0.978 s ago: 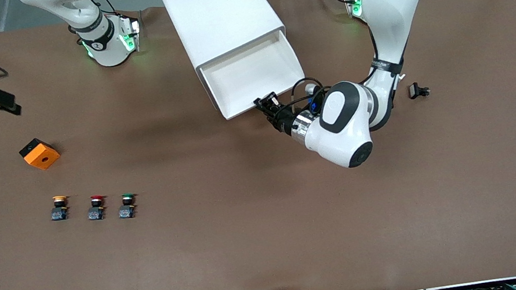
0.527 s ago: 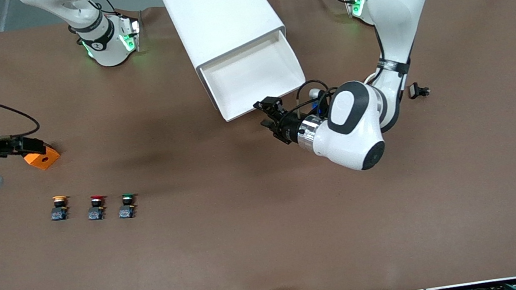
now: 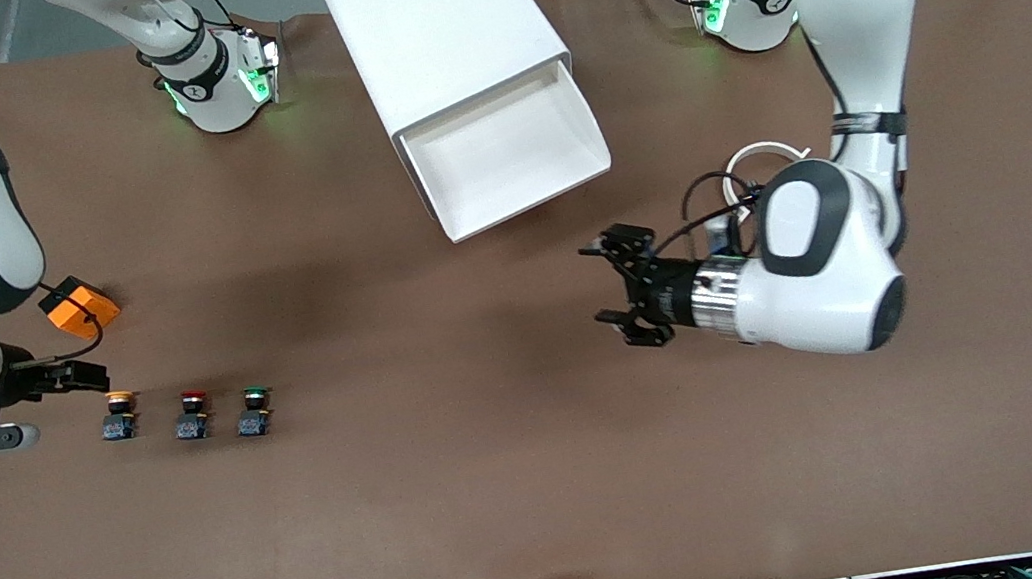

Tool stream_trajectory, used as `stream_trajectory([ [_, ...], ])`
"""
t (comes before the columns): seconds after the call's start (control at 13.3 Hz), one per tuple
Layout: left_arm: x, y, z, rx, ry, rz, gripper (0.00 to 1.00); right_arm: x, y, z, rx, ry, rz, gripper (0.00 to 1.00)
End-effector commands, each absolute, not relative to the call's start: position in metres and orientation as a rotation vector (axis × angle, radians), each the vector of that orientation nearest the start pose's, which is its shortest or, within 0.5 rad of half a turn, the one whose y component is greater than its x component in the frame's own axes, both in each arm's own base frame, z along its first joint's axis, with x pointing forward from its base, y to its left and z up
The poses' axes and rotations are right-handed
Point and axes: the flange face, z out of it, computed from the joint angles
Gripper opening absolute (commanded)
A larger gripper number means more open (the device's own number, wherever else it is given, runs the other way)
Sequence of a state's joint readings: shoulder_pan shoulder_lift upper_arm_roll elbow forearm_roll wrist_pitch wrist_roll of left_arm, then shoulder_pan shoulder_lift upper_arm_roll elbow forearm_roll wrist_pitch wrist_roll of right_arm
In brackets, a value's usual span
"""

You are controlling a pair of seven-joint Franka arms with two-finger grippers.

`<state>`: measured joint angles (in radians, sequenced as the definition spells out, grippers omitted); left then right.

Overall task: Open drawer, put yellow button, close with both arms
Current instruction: 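Withdraw the left gripper while the right gripper reaches the yellow button, then grasp and lift the yellow button with the right gripper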

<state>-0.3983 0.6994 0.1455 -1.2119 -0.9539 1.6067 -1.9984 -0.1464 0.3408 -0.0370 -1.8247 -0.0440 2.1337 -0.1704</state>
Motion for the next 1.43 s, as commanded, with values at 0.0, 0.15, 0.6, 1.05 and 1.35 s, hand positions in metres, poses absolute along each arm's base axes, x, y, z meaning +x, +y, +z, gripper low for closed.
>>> stream_trajectory([
  [0.0,0.688,-0.226,0.404,1.668,2.089,-1.153,1.0,0.627,-0.148,0.298,-3.185,-0.079,0.023,1.0],
  [0.15,0.692,-0.198,0.402,1.919,1.922,-0.965,1.0,0.631,-0.162,0.265,-3.19,-0.097,-0.019,1.0],
  [0.6,0.696,-0.15,0.401,2.683,1.653,-0.314,1.0,0.632,-0.158,0.205,-3.179,-0.138,-0.012,1.0],
  [1.05,0.69,-0.102,0.49,3.11,0.887,0.004,1.0,0.625,-0.166,0.182,-3.169,-0.113,0.031,0.89],
  [1.35,0.665,-0.055,0.561,3.132,0.671,0.032,1.0,0.625,-0.163,0.182,-3.168,-0.099,0.043,0.0],
])
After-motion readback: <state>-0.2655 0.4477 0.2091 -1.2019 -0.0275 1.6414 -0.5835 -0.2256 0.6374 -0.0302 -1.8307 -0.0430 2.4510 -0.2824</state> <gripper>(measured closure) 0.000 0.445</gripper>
